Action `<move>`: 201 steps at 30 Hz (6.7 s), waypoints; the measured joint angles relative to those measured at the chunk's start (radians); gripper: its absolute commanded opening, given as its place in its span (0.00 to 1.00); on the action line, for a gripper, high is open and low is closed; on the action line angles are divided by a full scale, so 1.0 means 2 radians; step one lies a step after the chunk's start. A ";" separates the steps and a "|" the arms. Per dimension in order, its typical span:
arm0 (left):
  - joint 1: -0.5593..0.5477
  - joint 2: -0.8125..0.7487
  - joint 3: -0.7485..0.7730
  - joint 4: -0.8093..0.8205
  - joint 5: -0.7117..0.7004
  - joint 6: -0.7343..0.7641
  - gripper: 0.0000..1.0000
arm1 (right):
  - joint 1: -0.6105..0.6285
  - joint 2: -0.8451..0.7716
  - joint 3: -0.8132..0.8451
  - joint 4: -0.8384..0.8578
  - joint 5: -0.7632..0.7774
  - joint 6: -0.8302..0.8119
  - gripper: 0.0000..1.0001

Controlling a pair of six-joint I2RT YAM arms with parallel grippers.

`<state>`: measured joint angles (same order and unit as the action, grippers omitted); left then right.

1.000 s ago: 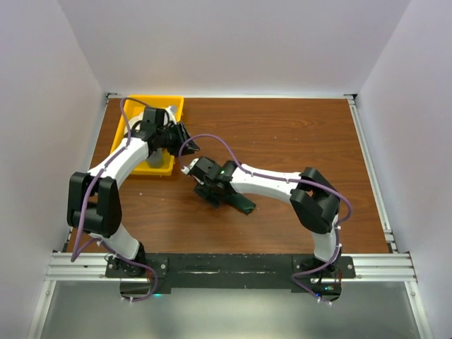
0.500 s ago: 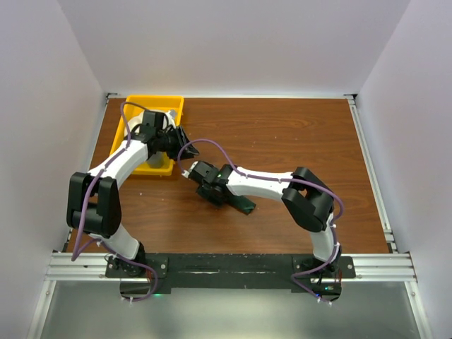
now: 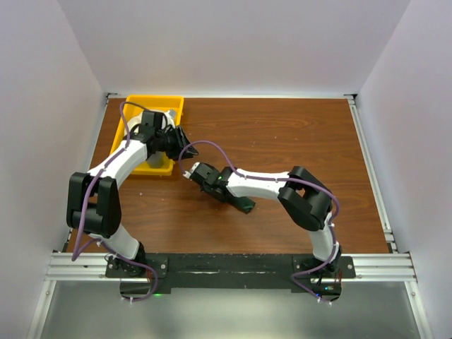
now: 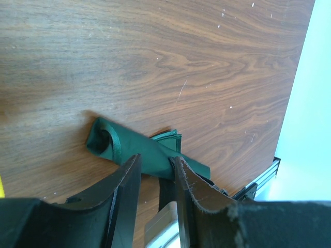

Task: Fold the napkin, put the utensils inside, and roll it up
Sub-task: Roll the napkin with the utensil

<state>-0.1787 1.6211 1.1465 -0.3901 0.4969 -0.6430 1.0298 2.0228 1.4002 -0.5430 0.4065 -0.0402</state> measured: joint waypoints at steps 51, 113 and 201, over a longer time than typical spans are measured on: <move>-0.097 0.125 -0.059 0.176 0.040 -0.047 0.33 | -0.279 -0.010 -0.079 0.008 -0.613 0.116 0.64; -0.006 -0.058 -0.055 0.003 -0.014 -0.022 0.37 | -0.036 -0.016 -0.003 -0.057 -0.032 0.060 0.31; -0.109 0.192 -0.026 0.263 0.083 -0.042 0.25 | -0.299 -0.019 -0.133 0.130 -0.623 0.204 0.53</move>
<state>-0.3958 2.0045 1.0943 0.1368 0.6632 -0.7261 0.4313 1.9858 1.1336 -0.2840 -0.8394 0.3668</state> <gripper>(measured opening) 0.253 0.494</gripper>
